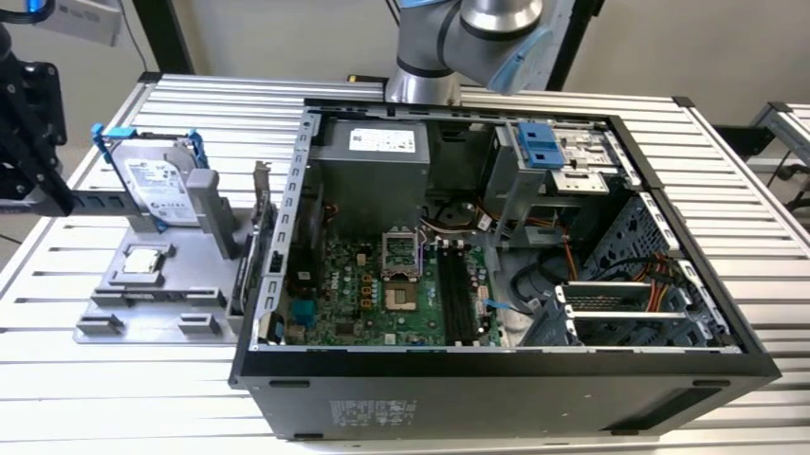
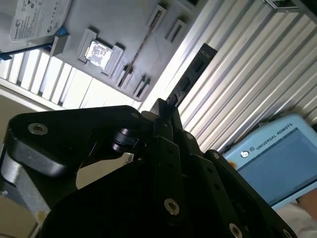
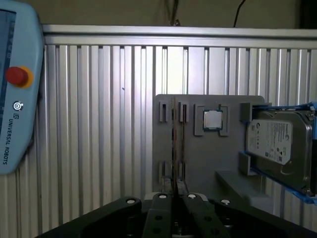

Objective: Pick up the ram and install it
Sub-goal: 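Pick up the ram and move it above insertion slot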

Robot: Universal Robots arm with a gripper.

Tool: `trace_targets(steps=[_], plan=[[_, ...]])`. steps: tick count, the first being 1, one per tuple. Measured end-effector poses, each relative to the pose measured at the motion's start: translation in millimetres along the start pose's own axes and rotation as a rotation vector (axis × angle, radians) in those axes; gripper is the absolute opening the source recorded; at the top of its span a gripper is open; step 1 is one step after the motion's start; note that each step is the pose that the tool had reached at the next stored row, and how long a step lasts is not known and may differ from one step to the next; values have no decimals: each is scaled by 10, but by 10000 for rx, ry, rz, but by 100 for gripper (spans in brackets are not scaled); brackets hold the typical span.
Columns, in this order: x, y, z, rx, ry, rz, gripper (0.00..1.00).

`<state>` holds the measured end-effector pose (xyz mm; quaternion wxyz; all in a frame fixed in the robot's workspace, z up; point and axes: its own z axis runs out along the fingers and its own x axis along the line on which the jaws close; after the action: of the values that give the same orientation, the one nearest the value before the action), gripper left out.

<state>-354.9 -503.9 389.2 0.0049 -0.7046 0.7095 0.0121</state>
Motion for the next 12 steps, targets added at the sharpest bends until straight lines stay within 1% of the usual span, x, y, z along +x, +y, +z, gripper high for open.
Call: trace_targets(steps=[3, 10, 12], plan=[[-1, 1, -46, 0, 0, 0, 0], [-4, 2, -182, 1, 0, 1, 0], [-5, 2, -196, 3, -2, 0, 0]])
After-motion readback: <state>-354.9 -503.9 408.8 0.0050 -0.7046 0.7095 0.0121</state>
